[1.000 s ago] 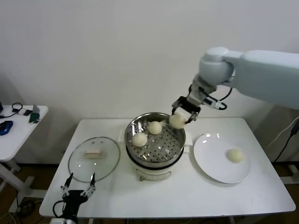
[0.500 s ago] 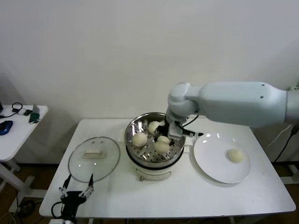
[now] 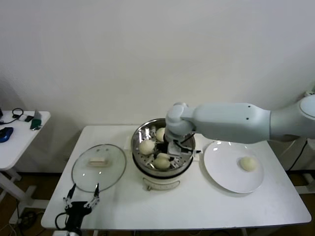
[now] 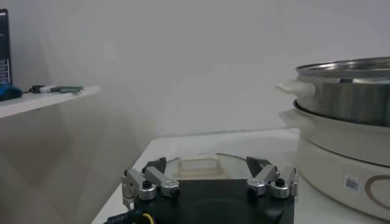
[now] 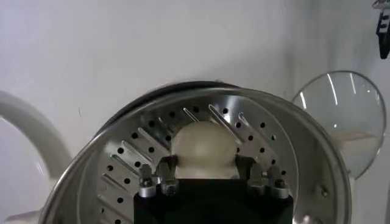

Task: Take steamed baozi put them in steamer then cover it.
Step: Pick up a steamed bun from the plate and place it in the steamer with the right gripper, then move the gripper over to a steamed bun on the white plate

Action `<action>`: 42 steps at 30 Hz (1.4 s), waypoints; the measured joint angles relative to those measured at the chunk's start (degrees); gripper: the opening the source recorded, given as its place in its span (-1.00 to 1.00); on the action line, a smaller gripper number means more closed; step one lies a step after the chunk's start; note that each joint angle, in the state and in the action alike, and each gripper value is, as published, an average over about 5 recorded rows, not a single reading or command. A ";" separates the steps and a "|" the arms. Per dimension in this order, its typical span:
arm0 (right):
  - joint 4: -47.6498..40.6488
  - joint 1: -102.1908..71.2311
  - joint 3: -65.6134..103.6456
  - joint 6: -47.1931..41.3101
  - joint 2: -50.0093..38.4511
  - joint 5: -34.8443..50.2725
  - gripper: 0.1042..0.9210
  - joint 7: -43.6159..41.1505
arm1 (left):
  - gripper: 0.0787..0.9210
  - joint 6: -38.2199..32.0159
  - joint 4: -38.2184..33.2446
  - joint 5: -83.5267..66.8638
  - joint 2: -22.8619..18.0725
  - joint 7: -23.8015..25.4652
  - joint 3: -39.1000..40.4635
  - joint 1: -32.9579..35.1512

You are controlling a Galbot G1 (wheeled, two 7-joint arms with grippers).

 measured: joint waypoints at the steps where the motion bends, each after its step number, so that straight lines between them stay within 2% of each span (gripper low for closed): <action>1: -0.22 0.00 0.13 0.18 0.01 0.18 0.55 -0.04 | 0.77 0.01 -0.02 0.00 0.00 0.01 -0.01 0.01; 4: -0.99 0.47 0.57 0.84 -0.11 1.17 0.70 -0.49 | 0.77 0.02 -0.06 0.01 0.00 0.02 0.00 0.06; 7: -1.99 1.98 0.79 1.68 -0.61 3.08 0.75 -1.70 | 0.77 0.03 -0.08 0.02 0.00 0.04 0.01 0.13; 15: -7.45 10.28 -1.81 2.08 -3.75 14.33 0.76 -8.37 | 0.77 0.05 -0.10 0.22 0.07 0.09 0.15 0.05; 23: -16.82 15.39 -8.70 -2.42 -10.63 23.42 0.76 -13.78 | 0.77 0.21 -0.31 -0.12 0.20 0.13 0.23 -0.46; 33: -23.07 7.63 -6.64 -9.65 -22.52 22.23 0.76 -13.10 | 0.77 0.23 0.33 -0.36 0.12 0.33 0.08 -1.01; 42: -28.38 -6.40 3.32 -12.61 -26.50 16.09 0.76 -11.84 | 0.77 0.34 1.01 -0.17 -0.24 0.34 -0.52 -0.74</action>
